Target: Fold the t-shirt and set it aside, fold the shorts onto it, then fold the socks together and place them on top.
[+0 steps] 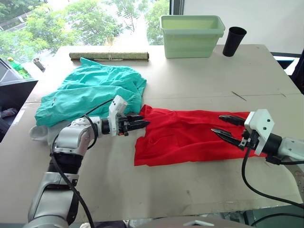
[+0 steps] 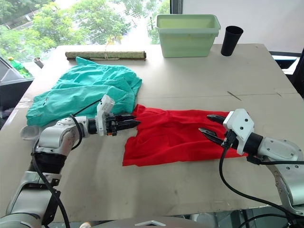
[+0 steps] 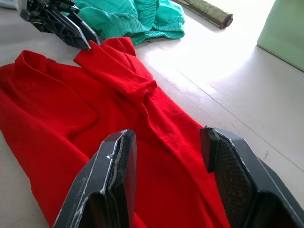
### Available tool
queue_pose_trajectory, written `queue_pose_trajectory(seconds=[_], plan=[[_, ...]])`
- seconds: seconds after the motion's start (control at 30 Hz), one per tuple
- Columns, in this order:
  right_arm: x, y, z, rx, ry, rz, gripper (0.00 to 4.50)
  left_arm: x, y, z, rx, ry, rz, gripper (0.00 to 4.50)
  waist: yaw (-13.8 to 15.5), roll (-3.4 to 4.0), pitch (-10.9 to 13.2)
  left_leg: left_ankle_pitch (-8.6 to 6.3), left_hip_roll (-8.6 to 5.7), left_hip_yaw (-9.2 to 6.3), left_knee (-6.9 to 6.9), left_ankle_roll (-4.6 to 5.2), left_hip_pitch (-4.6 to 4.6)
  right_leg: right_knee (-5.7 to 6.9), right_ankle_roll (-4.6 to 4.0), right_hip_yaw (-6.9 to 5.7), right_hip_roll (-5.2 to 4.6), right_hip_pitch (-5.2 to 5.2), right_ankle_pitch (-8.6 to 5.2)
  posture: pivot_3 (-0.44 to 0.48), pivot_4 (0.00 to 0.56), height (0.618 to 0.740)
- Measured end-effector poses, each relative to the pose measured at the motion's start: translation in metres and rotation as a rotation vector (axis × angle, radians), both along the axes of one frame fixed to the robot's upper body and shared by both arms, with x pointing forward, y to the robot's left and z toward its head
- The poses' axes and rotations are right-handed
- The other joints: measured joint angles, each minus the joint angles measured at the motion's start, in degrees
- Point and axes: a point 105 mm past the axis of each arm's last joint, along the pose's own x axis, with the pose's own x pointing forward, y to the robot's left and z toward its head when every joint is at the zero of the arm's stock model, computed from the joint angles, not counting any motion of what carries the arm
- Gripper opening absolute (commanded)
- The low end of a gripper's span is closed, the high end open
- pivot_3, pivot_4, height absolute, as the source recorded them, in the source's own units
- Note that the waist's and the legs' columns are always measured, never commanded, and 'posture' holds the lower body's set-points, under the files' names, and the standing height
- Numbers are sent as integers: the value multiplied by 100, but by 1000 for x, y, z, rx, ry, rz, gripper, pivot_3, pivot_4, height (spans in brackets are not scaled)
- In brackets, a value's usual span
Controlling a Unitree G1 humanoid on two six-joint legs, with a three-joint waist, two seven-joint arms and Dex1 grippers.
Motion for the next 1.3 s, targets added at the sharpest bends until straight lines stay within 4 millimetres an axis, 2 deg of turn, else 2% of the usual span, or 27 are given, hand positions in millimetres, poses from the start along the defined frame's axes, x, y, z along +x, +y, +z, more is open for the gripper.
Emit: queue_pose_trajectory(seconds=[0.07, 0.1, 0.27, 0.47, 0.53, 0.6, 0.73, 0.8, 0.9, 0.93, 1.0, 1.07, 1.13, 1.17, 1.2, 1.27, 1.3], plan=[[0, -1, -3, -20, 1, -4, 2293, -1, -3, -1, 1, -6, -24, 135, -2, 0, 0, -1, 0, 0, 0, -1, 1, 0, 0, 0, -1, -3, 0, 0, 150, 727], [0, -3, -5, -36, 2, -10, 2293, -2, -4, 0, 4, -18, -35, 18, -3, 0, 0, -1, 0, 0, 0, -1, 1, 0, -2, 0, -1, -3, -1, 0, 150, 727], [13, -10, -22, -94, 35, -51, 2293, 3, -8, 7, 48, -98, -102, 18, -1, 0, 0, -1, 0, 0, 1, -2, 0, 0, -20, 0, -2, -4, -11, 0, 150, 727], [20, -8, -27, -102, 32, -59, 2293, 24, -8, 42, 149, -378, -187, 18, 9, 0, 1, 0, 0, 2, 0, 0, -2, -1, -6, 0, -1, -3, -3, 0, 150, 727], [21, -8, -27, -103, 34, -63, 2293, 34, -8, 51, 213, -499, -203, 18, 6, 0, 1, 1, 0, 3, 0, 0, -2, -1, -1, 0, -1, -2, 0, 0, 150, 727], [22, -9, -27, -102, 32, -66, 2293, 36, -10, 53, 252, -607, -252, 18, -5, 0, 0, 1, 0, 5, -1, 2, -2, -2, -1, 0, -2, -2, 0, 0, 150, 727], [22, -9, -27, -102, 32, -74, 2293, 18, -15, 43, 315, -804, -440, 18, -23, 0, 0, 1, 0, 6, -3, 1, -2, -3, -5, 0, -3, -4, 2, 0, 150, 727], [21, -10, -30, -101, 41, -81, 2293, 6, -14, 32, 331, -880, -516, 18, -25, 2, -1, 0, 1, 6, -3, 1, 0, -3, -6, 0, -4, -3, 2, 0, 150, 727], [17, -13, -37, -103, 75, -93, 2293, -11, -10, 3, 337, -907, -557, 18, -21, 3, -1, 0, 1, 6, -2, 2, -1, -3, -3, -1, -5, -5, 2, 0, 150, 727], [17, -14, -38, -102, 86, -96, 2293, -13, -8, -4, 342, -890, -554, 735, -20, 3, -1, 0, 1, 6, -2, 4, -2, -3, -1, -1, -5, -7, 1, 0, 150, 727], [15, -14, -37, -89, 99, -98, 2293, -16, -2, -14, 331, -820, -520, 1535, -6, 3, -1, -3, 1, 5, 1, 7, -2, -3, 0, -2, -6, -7, 2, 0, 150, 727], [12, -14, -35, -80, 107, -96, 2293, -18, 4, -16, 303, -719, -478, 2438, -10, 3, -1, -8, 1, 4, 1, 17, -2, -3, 0, -2, -6, -7, 1, 0, 150, 727], [11, -18, -31, -59, 119, -116, 2293, -16, 12, -6, 199, -567, -371, 3369, -12, 1, 0, -8, 1, 0, 1, 25, -3, -3, 1, -2, -5, -6, 1, 0, 150, 727], [12, -21, -30, -44, 130, -132, 2847, -13, 15, 6, 119, -494, -306, 3966, -13, -2, 3, -2, 1, -2, 2, 34, -5, -3, 1, -2, -5, -7, 1, 0, 150, 727], [14, -24, -29, -27, 139, -157, 3146, -13, 18, 22, 36, -430, -256, 4440, -20, -4, 4, 4, 1, -3, 1, 38, -4, -3, 1, -2, -4, -6, 1, 0, 150, 727], [24, -29, -26, 8, 137, -227, 4110, -16, 15, 49, -89, -334, -213, 4500, -30, -3, 3, 10, 1, -3, 1, 30, -2, -3, 1, -1, -4, -5, 0, 0, 150, 727], [31, -32, -25, 25, 133, -273, 4110, -19, 9, 60, -139, -289, -212, 4500, -31, 0, 2, 9, 0, -3, 0, 29, -2, -3, 2, 0, -4, -5, 0, 0, 150, 727]])
